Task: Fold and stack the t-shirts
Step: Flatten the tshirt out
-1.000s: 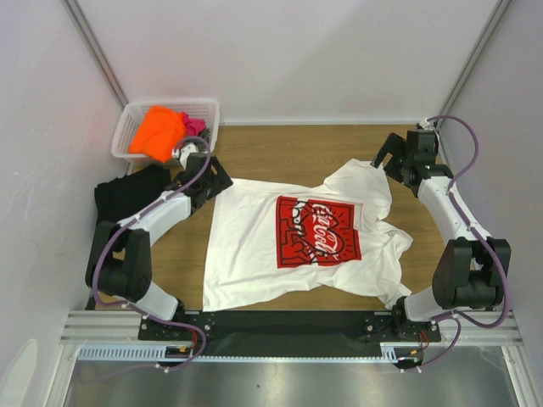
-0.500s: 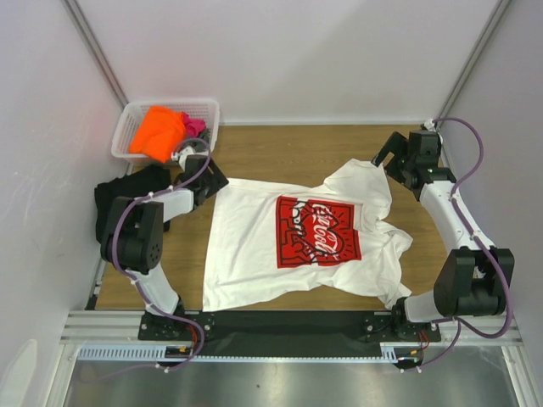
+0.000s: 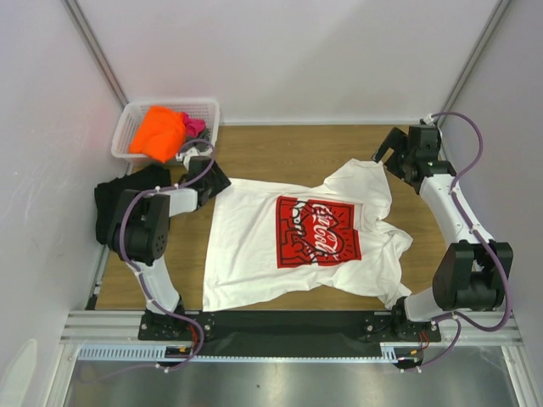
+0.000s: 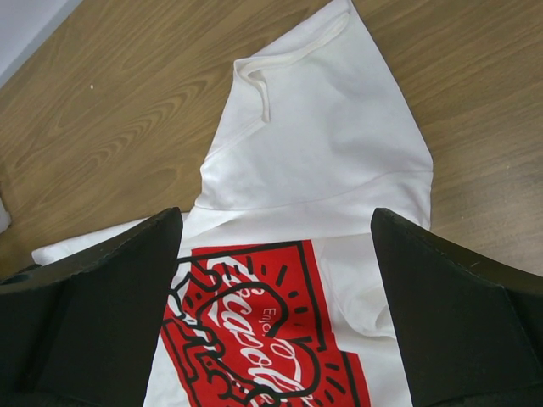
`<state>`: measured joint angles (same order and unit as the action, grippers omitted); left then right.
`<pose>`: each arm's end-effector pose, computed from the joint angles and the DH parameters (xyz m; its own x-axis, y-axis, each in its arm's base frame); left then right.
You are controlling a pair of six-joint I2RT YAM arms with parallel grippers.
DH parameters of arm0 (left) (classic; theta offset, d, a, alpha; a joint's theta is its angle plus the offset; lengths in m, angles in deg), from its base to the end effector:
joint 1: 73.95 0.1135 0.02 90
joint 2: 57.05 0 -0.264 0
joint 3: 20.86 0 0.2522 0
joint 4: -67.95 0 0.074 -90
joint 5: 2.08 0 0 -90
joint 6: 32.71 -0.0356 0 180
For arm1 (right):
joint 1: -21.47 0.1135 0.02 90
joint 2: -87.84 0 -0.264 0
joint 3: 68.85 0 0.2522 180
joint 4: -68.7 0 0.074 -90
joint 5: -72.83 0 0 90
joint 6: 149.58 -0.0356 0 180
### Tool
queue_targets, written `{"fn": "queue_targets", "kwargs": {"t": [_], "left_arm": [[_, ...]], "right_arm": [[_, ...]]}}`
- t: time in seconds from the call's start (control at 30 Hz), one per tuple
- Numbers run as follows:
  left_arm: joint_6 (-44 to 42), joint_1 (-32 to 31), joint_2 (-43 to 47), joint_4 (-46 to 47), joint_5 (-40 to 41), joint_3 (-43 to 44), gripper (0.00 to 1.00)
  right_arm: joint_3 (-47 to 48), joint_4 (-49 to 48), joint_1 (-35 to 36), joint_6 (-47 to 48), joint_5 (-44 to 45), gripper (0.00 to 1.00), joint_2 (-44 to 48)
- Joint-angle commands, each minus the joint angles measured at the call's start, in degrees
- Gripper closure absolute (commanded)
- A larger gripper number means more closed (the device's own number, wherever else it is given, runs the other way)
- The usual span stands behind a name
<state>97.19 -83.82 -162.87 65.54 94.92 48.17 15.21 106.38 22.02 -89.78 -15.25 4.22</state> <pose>0.3738 -0.0606 0.1474 -0.5271 -0.5545 -0.6439 -0.3403 0.8321 -0.4380 0.3301 0.0020 0.3115 -0.5144 0.4978 -0.6983 0.3192 0.8669 0.3829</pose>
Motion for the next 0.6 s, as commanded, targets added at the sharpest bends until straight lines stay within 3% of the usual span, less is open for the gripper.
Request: {"fn": "queue_targets", "kwargs": {"t": [0.0,0.33,0.57], "left_arm": [[-0.7,0.02,-1.4,1.92,-0.68,3.18,0.34],[-0.26,-0.06,-3.78,1.65,-0.41,5.73,0.39],[-0.44,-0.24,-4.04,1.48,-0.15,5.38,0.51]], "right_arm": [[2.29,0.95,-0.12,1.19,-0.24,0.01,-0.59],[2.56,1.3,-0.12,1.98,0.2,0.01,-1.64],[2.73,1.57,-0.12,2.42,0.37,0.01,-2.34]]}}
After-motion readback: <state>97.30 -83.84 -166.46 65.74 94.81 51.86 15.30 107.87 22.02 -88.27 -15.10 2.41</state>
